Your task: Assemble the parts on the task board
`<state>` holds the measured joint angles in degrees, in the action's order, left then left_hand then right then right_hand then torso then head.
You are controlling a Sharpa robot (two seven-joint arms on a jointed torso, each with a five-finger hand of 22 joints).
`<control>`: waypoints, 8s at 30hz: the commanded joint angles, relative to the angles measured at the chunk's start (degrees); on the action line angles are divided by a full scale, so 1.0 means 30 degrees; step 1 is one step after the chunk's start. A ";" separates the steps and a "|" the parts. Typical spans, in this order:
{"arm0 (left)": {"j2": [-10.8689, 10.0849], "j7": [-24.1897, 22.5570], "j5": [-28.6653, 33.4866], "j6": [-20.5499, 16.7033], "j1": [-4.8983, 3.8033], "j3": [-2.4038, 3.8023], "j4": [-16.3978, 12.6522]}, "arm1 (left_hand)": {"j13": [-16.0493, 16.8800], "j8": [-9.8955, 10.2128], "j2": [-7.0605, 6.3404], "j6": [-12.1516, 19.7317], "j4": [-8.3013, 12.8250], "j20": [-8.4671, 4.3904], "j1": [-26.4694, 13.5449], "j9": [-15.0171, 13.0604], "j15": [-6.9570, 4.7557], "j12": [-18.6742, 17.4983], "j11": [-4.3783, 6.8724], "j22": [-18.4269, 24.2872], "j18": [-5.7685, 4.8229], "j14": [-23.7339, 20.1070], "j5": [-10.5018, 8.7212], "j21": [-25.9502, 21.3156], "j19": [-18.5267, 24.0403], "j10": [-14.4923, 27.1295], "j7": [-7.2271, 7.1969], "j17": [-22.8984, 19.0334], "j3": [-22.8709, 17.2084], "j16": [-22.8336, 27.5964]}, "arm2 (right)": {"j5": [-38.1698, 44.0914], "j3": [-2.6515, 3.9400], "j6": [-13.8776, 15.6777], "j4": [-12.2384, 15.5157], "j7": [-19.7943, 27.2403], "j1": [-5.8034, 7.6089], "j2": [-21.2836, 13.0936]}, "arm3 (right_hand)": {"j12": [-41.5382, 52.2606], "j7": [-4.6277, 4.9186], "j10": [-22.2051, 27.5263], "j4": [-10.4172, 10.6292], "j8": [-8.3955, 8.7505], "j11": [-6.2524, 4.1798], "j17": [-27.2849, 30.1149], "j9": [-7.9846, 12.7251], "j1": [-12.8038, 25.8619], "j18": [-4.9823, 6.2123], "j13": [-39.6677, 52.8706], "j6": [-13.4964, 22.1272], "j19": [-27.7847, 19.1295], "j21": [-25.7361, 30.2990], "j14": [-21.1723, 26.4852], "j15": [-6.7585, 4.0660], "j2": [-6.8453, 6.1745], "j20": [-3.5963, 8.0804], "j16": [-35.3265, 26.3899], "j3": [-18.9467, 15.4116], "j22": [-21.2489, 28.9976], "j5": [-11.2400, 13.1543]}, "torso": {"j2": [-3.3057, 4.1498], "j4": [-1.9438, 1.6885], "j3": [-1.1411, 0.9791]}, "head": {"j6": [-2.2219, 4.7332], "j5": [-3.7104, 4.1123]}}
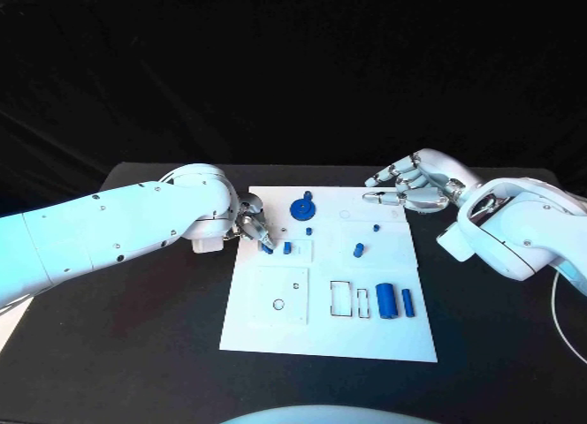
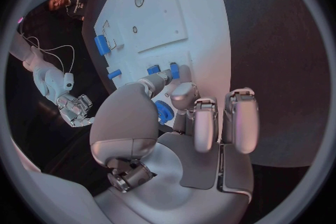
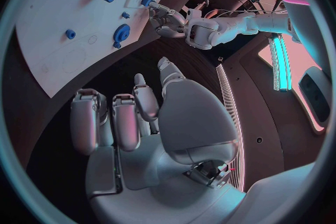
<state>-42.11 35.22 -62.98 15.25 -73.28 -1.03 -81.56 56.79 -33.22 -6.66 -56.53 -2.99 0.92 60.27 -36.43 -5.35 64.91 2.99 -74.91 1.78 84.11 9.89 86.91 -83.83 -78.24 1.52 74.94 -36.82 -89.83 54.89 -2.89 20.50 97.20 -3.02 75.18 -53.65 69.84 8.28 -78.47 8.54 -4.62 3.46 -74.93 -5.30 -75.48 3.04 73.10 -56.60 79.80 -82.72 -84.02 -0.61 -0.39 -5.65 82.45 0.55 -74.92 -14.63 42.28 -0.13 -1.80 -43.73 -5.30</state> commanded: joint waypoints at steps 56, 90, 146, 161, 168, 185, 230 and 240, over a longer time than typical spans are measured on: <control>-0.0456 0.0259 0.0616 -0.2141 0.0313 -0.0046 -0.0356 | 0.0454 0.0621 0.0038 -0.1125 -0.2514 -0.0271 -0.2090 0.0423 -0.0282 0.0053 0.0048 -0.4401 -0.0391 0.1964 -0.0073 0.0302 -0.1766 -0.0321 -0.0271 0.5021 0.6936 -0.0058 | 0.0036 -0.0002 -0.0262 -0.0042 0.0188 -0.0043 0.0025 | -0.0056 0.0005 0.0067 -0.0047 -0.0052 -0.0039 -0.0217 -0.0005 -0.0101 0.0135 -0.0039 -0.0140 -0.0096 0.0089 -0.1012 -0.0070 0.0075 0.0025 -0.0148 -0.0136 -0.0355 -0.0080 | -0.0003 0.0001 0.0038 | 0.0019 0.0196; 0.0657 -1.1491 -0.3992 -0.8984 0.0563 -0.0370 -0.0117 | -1.5679 0.7268 -0.1033 0.1790 -0.0435 0.1582 0.7494 0.7482 0.1772 -1.6344 -0.2562 1.2019 0.2896 -0.4013 -0.0948 -2.0294 0.4198 0.6341 0.1796 -1.0313 0.6875 1.5182 | 0.0003 -0.0012 -0.0285 -0.0161 0.0189 -0.0118 0.0114 | -0.0048 0.0002 0.0061 -0.0106 -0.0041 -0.0048 -0.0218 0.0001 -0.0286 0.0138 -0.0036 -0.0125 -0.0099 0.0109 -0.1016 -0.0077 0.0100 0.0030 -0.0159 -0.0159 -0.0338 -0.0110 | 0.0000 -0.0001 -0.0002 | 0.0427 0.0597; 0.2811 -0.8776 -0.7814 -0.6631 0.1211 -0.0486 0.1791 | -1.7455 0.8929 -0.0739 -0.1895 -0.0220 0.1192 0.7603 0.9689 0.1329 -1.8112 -0.2130 -0.0041 0.0773 0.0706 -0.0908 -0.5518 -0.0547 0.3633 0.1778 -0.1915 0.4699 0.4364 | -0.0007 -0.0012 -0.0375 -0.0200 0.0248 -0.0145 0.0257 | -0.0022 0.0004 0.0044 -0.0117 -0.0041 -0.0048 -0.0249 0.0002 -0.0333 0.0135 -0.0016 -0.0126 -0.0086 0.0103 -0.1024 -0.0078 0.0127 0.0031 -0.0145 -0.0154 -0.0352 -0.0115 | -0.0015 -0.0018 -0.0007 | 0.0195 0.0685; 0.2914 -0.9178 -0.7737 -0.7167 0.1255 -0.0484 0.2050 | -1.7143 0.8685 -0.0330 -0.3082 0.0357 0.0864 0.7697 0.9639 0.0995 -1.8026 -0.1721 -0.0690 0.0646 0.0712 -0.1100 -0.4800 -0.0620 0.2054 0.1551 -0.2155 0.3776 0.4327 | -0.0015 -0.0012 -0.0365 -0.0155 0.0241 -0.0146 0.0246 | 0.0023 0.0007 0.0015 -0.0109 -0.0044 -0.0046 -0.0272 0.0001 -0.0353 0.0132 0.0019 -0.0134 -0.0075 0.0100 -0.1031 -0.0078 0.0158 0.0033 -0.0134 -0.0159 -0.0363 -0.0114 | -0.0025 -0.0010 -0.0010 | 0.0154 0.0657; 0.2530 -0.9338 -0.7133 -0.7952 0.1293 -0.0347 0.1589 | -1.7117 0.8763 -0.0373 -0.3151 0.0563 0.0860 0.7651 0.9681 0.1026 -1.8195 -0.1795 -0.0898 0.0593 0.0710 -0.1118 -0.4557 -0.0666 0.2002 0.1663 -0.2269 0.3575 0.4335 | -0.0016 -0.0012 -0.0373 -0.0173 0.0257 -0.0146 0.0261 | 0.0023 0.0007 0.0015 -0.0109 -0.0044 -0.0046 -0.0272 0.0001 -0.0353 0.0132 0.0019 -0.0134 -0.0075 0.0100 -0.1031 -0.0078 0.0158 0.0033 -0.0134 -0.0159 -0.0363 -0.0114 | -0.0033 -0.0015 0.0006 | 0.0215 0.0677; 0.0159 -0.8823 -0.4600 -0.8195 0.1087 0.0687 -0.0165 | -1.7127 0.9024 -0.0522 -0.3060 0.0722 0.0945 0.7294 0.9819 0.1161 -1.8628 -0.1955 -0.1015 0.0573 0.0674 -0.1132 -0.4469 -0.0653 0.2096 0.1840 -0.2504 0.3303 0.4373 | -0.0027 -0.0013 -0.0398 -0.0231 0.0237 -0.0150 0.0231 | 0.0023 0.0007 0.0015 -0.0109 -0.0044 -0.0046 -0.0272 0.0001 -0.0353 0.0132 0.0019 -0.0134 -0.0075 0.0100 -0.1031 -0.0078 0.0158 0.0033 -0.0134 -0.0159 -0.0363 -0.0114 | -0.0017 -0.0043 0.0018 | 0.0361 0.0654; -0.0054 -0.8382 -0.4470 -0.6254 0.1223 0.0372 0.0522 | -1.7139 0.9175 -0.0678 -0.3018 0.0748 0.1005 0.7005 0.9902 0.1217 -1.8902 -0.2006 -0.1033 0.0583 0.0644 -0.1153 -0.4495 -0.0614 0.2130 0.1856 -0.2649 0.3218 0.4392 | -0.0028 -0.0014 -0.0396 -0.0209 0.0245 -0.0156 0.0265 | 0.0023 0.0007 0.0015 -0.0109 -0.0044 -0.0046 -0.0272 0.0001 -0.0353 0.0132 0.0019 -0.0134 -0.0075 0.0100 -0.1031 -0.0078 0.0158 0.0033 -0.0134 -0.0159 -0.0363 -0.0114 | -0.0018 -0.0011 -0.0006 | 0.0199 0.0463; 0.0109 -0.8414 -0.4583 -0.6118 0.1253 0.0315 0.0652 | -1.7139 0.9191 -0.0680 -0.3014 0.0773 0.1010 0.7013 0.9911 0.1216 -1.8931 -0.2003 -0.1025 0.0588 0.0643 -0.1148 -0.4513 -0.0604 0.2131 0.1847 -0.2644 0.3190 0.4382 | -0.0028 -0.0014 -0.0400 -0.0204 0.0254 -0.0156 0.0258 | 0.0023 0.0007 0.0015 -0.0109 -0.0044 -0.0046 -0.0272 0.0001 -0.0353 0.0132 0.0019 -0.0134 -0.0075 0.0100 -0.1031 -0.0078 0.0158 0.0033 -0.0134 -0.0159 -0.0363 -0.0114 | -0.0011 -0.0003 -0.0009 | 0.0170 0.0473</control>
<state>-41.93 10.12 -76.70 -4.08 -69.55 -0.10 -79.62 5.42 -5.84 -8.62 -65.59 -0.71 3.89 81.83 -6.71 -2.04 8.31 -2.66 -74.91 4.00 84.07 6.81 73.43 -83.93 -71.76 6.72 67.04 -26.96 -76.85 54.64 -2.93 19.94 96.53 -2.72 74.75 -52.92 69.83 8.28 -78.46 8.37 -4.62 3.46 -74.93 -5.30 -75.86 3.04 73.21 -56.60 79.80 -82.73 -84.02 -0.61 -0.01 -5.65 82.22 0.40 -74.93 -14.63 42.21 -0.14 -1.81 -43.19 -3.89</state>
